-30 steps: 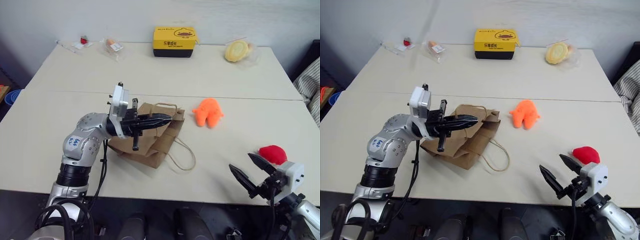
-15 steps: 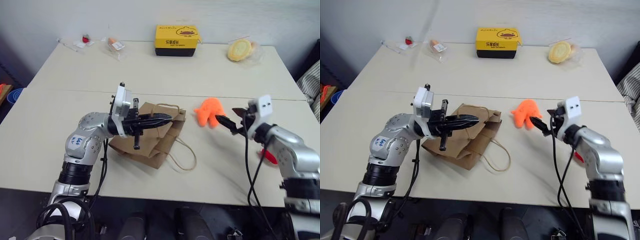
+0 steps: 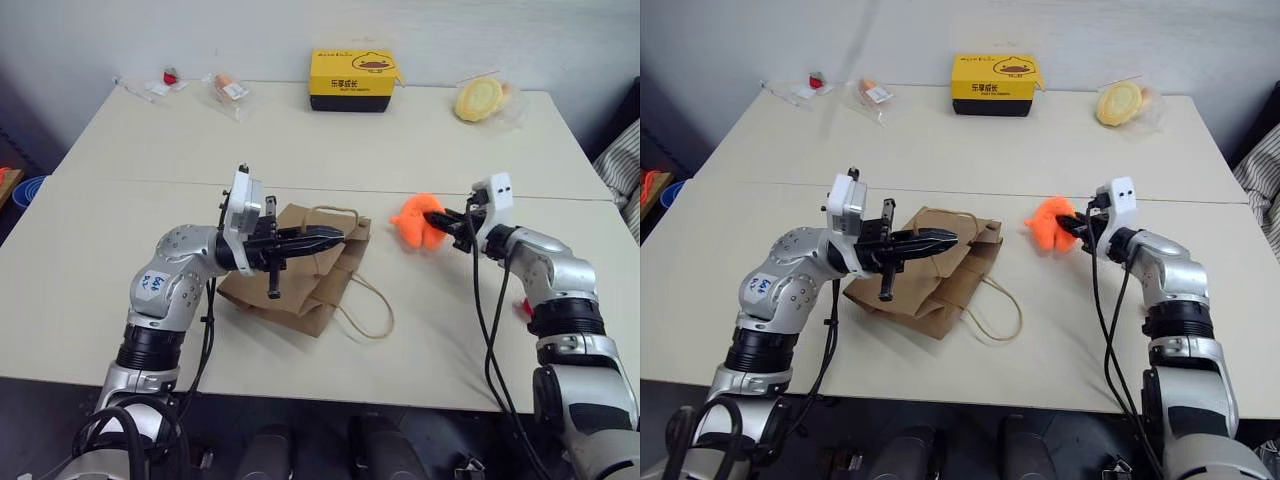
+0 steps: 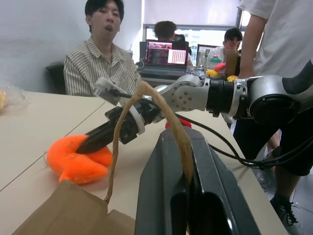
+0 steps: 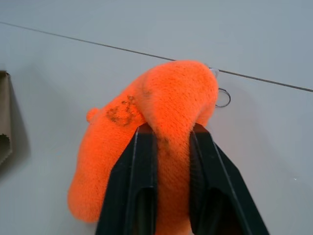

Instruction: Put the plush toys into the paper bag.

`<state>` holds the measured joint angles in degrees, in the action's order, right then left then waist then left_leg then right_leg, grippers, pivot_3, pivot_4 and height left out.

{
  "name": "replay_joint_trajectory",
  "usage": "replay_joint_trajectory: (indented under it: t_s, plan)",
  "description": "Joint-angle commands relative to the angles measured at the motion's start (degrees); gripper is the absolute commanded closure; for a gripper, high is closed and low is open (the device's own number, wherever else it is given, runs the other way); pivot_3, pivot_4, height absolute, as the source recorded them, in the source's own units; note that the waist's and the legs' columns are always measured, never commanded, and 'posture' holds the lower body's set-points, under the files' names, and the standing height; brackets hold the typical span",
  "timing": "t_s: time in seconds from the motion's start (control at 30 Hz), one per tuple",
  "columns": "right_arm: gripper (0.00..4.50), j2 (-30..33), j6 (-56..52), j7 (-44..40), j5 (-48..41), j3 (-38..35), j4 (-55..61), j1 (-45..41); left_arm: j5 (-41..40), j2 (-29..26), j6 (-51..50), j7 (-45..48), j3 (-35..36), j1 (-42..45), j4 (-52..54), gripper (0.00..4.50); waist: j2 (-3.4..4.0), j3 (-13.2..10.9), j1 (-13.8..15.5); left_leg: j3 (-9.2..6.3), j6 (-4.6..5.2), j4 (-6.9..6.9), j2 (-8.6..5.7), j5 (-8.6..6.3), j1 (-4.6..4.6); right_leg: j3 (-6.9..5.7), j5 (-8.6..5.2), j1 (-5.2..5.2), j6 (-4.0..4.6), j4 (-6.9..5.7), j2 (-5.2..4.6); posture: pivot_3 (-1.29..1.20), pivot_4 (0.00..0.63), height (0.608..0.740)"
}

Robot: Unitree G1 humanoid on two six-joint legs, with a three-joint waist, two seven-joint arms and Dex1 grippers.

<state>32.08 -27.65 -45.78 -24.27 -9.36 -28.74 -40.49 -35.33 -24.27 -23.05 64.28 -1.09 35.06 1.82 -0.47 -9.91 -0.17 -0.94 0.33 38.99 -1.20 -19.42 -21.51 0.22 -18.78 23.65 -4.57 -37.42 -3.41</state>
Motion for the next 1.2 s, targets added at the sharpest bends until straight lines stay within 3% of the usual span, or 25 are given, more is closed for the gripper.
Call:
replay_joint_trajectory:
  t_s: [0.03, 0.13, 0.23, 0.3, 0.4, 0.57, 0.7, 1.2]
  plan:
    - [4.50, 3.54, -7.18, -5.41, -9.21, -5.21, 15.08, 4.78, -0.18, -0.23, 0.57, -0.04, 0.61, 0.40, 1.76, 4.50, 0.01, -0.01, 0.21, -0.01, 0.00, 0.00, -0.01, 0.00, -0.03, 0.00, 0.00, 0.01, 0.00, 0.01, -0.01, 0.00, 0.150, 0.740]
    - [4.50, 6.77, -19.86, -5.55, -18.48, -7.35, 30.08, 11.59, -0.35, -0.16, 0.61, 0.10, 0.78, 0.85, 1.19, 4.50, 0.04, -0.02, 0.29, -0.05, 0.00, 0.02, -0.01, 0.00, -0.08, -0.03, 0.00, 0.00, 0.00, 0.04, -0.03, 0.00, 0.150, 0.740]
    - [4.50, 5.16, -28.71, 0.59, -25.95, -6.53, 44.95, 17.98, -0.43, 0.50, 0.74, 0.18, 0.58, 1.45, 0.47, 4.50, 0.03, -0.02, 0.08, -0.09, 0.00, 0.00, 0.01, -0.01, -0.07, -0.04, 0.00, -0.02, 0.00, 0.08, -0.02, 0.00, 0.150, 0.740]
    - [4.50, 3.06, -31.03, 4.69, -27.71, -6.00, 48.59, 19.05, -0.45, 0.74, 0.73, 0.27, 0.51, 1.62, 0.26, 4.50, 0.03, -0.02, -0.17, -0.08, -0.01, 0.00, 0.04, -0.01, -0.03, 0.02, 0.00, -0.03, 0.00, 0.08, 0.02, 0.00, 0.150, 0.740]
    - [4.50, -0.35, -31.54, 9.53, -24.07, 0.92, 51.99, 19.14, -0.46, 1.37, 0.60, 0.53, 0.22, 1.94, 0.11, 4.50, 0.03, -0.02, -0.10, -0.05, -0.04, 0.00, 0.03, 0.01, -0.02, 0.07, 0.00, 0.01, 0.00, 0.03, 0.03, 0.00, 0.150, 0.740]
    - [4.50, -5.36, -29.14, 13.61, -18.67, 8.46, 48.82, 13.70, -0.21, 1.89, 0.79, 1.26, -0.17, 2.70, -0.69, 4.50, 0.03, -0.02, 0.09, -0.06, -0.03, 0.02, -0.04, 0.00, -0.03, 0.08, 0.00, 0.02, 0.00, 0.04, -0.01, 0.00, 0.150, 0.740]
    - [4.50, -6.54, -26.76, 12.31, -13.90, 14.13, 45.04, 9.55, -0.22, 2.34, 0.85, 1.65, -0.29, 3.22, -1.18, 4.50, 0.03, -0.02, 0.10, -0.12, -0.03, 0.01, -0.05, 0.01, -0.04, 0.01, 0.00, 0.03, 0.00, 0.03, -0.01, 0.00, 0.150, 0.740]
    - [4.50, -17.05, -16.10, 10.02, -1.28, 24.93, 29.58, 3.33, -0.33, 3.52, 0.85, 2.05, -0.04, 3.10, -1.25, 4.50, 0.03, -0.02, -0.44, -0.11, -0.02, -0.01, -0.05, 0.00, -0.05, -0.01, 0.00, 0.08, 0.00, -0.01, -0.01, 0.00, 0.150, 0.740]
